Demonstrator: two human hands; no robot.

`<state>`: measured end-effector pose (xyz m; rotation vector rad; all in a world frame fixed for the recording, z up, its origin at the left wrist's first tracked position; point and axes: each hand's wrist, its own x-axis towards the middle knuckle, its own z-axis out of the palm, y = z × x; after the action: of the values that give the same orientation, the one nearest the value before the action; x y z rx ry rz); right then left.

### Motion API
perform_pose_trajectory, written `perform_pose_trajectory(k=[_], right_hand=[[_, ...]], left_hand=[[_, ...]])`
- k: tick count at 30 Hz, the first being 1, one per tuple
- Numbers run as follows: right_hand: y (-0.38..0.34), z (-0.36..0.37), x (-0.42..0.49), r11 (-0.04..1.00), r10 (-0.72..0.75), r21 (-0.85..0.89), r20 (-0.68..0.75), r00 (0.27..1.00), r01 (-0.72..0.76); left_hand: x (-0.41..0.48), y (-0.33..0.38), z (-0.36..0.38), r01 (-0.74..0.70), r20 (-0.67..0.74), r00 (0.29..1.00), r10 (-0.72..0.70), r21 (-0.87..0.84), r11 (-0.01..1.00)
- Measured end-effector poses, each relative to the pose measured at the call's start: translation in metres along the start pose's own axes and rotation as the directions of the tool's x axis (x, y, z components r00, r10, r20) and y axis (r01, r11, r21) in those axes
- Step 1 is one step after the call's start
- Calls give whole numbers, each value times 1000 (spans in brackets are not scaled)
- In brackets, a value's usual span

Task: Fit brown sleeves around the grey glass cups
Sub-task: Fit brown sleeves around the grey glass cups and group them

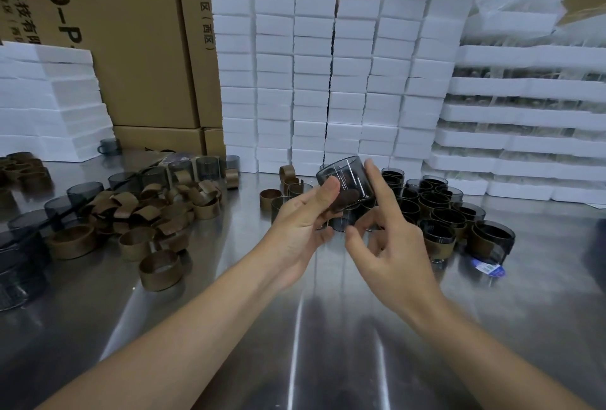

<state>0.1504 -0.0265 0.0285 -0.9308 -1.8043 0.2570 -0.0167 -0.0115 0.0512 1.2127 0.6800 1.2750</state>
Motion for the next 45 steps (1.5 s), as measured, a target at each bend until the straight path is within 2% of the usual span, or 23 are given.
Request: perform_pose_trajectory(k=[2,5,8,11,13,15,17,24,30,34,37,42,44,45], right_hand=[[-4,1,-1,977,-74,-199,10,997,74],[-4,-1,3,880,-216,-430,12,976,200],[1,-7,6,821,-337,-479,30,941,309],[3,-13,9,902,-242,-360,33,970,237],[0,-12,6,995,-65,-70,97,993,72],[-3,-6,5,953,117,263,143,983,-152],[-5,-2,8,860,226,432,154,962,-271],[-8,-11,16,814,304,477,138,943,-332],[-9,-20,19,787,287,533,128,949,-310],[-6,-21,21,750,350,536,176,920,-388],[-5,-17,23,619,455,626,207,866,-474],[1,-12,23,353,560,767,287,778,-537],[3,-12,22,248,572,792,345,744,-558],[3,-12,22,232,573,789,363,735,-569]], left_hand=[[0,1,-1,-3,-47,999,3,-5,1000],[-1,2,-2,-24,-96,995,24,2,1000],[-1,2,0,-29,-118,993,29,3,1000],[-2,2,1,-42,-147,988,43,10,999],[-2,0,1,-53,-162,985,59,41,998],[-1,-1,0,-69,-170,982,85,97,993],[-3,-1,0,-75,-146,984,99,159,984],[-3,0,1,-86,-108,988,112,221,971],[-3,0,3,-66,-82,993,90,257,964],[-4,3,4,-49,-76,995,71,260,964],[-4,4,9,-27,-53,998,42,245,969],[-14,-16,22,-156,123,986,114,415,896],[-19,-24,24,-245,195,967,167,511,824],[-19,-25,24,-292,218,955,200,576,763]])
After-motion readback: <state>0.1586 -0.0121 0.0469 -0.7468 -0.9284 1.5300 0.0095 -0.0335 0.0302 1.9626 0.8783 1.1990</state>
